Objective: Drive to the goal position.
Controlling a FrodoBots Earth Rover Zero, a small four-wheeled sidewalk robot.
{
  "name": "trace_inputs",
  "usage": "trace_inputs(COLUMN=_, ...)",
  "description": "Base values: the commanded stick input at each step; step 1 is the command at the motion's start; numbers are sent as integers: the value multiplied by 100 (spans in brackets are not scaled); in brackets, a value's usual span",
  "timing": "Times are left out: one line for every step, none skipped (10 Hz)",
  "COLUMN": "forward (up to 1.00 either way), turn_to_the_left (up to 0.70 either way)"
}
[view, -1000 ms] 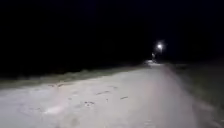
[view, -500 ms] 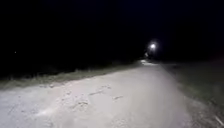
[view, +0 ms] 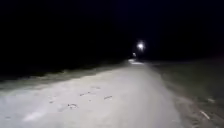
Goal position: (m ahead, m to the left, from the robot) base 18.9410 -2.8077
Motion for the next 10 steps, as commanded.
trace_inputs(forward=0, turn_to_the_left=0)
trace_inputs(forward=0, turn_to_the_left=0)
trace_inputs(forward=0, turn_to_the_left=0)
trace_inputs(forward=0, turn_to_the_left=0)
trace_inputs(forward=0, turn_to_the_left=0)
trace_inputs(forward=0, turn_to_the_left=0)
trace_inputs(forward=2, turn_to_the_left=0)
trace_inputs(forward=3, turn_to_the_left=0)
trace_inputs(forward=2, turn_to_the_left=-2)
trace_inputs(forward=2, turn_to_the_left=-15)
